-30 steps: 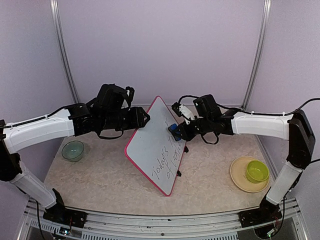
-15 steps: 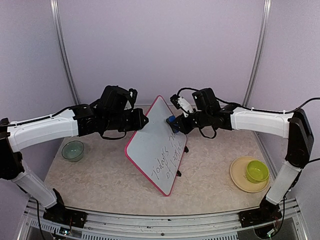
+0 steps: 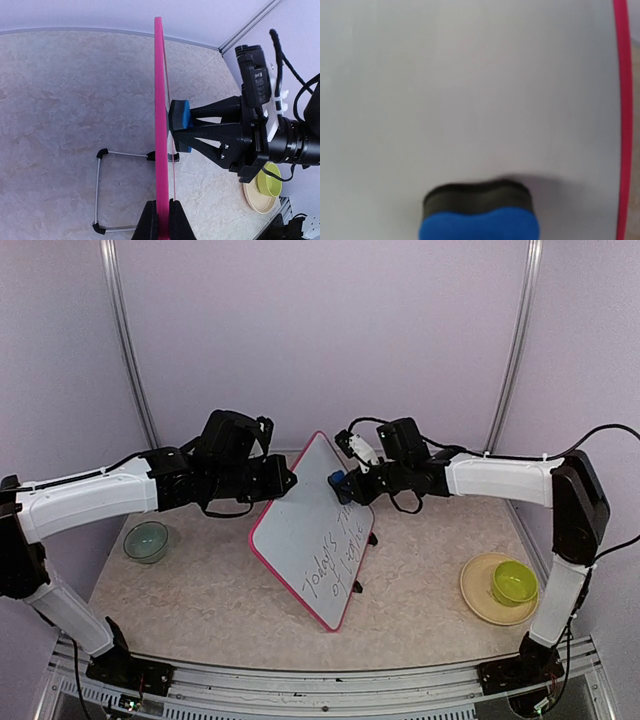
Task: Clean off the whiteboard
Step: Erase the whiteboard at the center of the board.
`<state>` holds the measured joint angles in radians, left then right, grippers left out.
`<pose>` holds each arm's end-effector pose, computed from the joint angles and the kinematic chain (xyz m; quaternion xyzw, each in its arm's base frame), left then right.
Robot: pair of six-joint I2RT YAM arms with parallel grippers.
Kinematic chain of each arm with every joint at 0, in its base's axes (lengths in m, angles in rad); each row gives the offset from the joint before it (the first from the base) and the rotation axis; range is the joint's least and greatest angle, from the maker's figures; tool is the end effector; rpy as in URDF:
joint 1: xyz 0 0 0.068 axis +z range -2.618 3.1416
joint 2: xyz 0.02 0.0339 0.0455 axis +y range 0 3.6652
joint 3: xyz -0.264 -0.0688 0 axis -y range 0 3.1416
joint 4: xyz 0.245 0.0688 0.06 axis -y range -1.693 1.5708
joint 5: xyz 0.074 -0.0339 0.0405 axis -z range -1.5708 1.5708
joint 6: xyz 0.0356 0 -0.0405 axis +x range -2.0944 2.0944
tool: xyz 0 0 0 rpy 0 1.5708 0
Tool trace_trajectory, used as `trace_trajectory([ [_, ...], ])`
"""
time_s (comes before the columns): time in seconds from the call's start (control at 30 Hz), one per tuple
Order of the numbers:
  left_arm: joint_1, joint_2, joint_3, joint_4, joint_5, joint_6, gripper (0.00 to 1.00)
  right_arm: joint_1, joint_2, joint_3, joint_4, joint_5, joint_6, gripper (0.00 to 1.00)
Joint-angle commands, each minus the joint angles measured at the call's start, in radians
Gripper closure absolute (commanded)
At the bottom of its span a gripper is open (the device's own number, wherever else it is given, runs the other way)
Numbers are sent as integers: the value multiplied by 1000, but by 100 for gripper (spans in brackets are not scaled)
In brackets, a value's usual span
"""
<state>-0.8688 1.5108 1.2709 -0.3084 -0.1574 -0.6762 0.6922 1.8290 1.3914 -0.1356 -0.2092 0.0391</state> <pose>0.2300 -0.2633 0.3202 0.0453 0.8691 -0.2913 0.3972 0.3234 0.2777 0.2603 -0.3275 0.8112 0.2557 0.4115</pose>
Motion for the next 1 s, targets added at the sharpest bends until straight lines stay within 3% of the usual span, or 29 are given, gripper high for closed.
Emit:
trace_trajectory([
  [0.0, 3, 45, 42, 8, 28, 50, 100, -43, 43, -92, 13, -82, 9, 100],
  [0.23, 7, 64, 54, 13, 42, 53, 100, -59, 59, -138, 30, -143, 13, 100],
  [0.77, 5, 48, 10, 30, 58, 34, 100, -57, 114, 150, -79, -210, 29, 100],
  [0.97, 5, 42, 5, 29, 57, 36, 100, -77, 157, 180, -102, -270, 42, 100],
])
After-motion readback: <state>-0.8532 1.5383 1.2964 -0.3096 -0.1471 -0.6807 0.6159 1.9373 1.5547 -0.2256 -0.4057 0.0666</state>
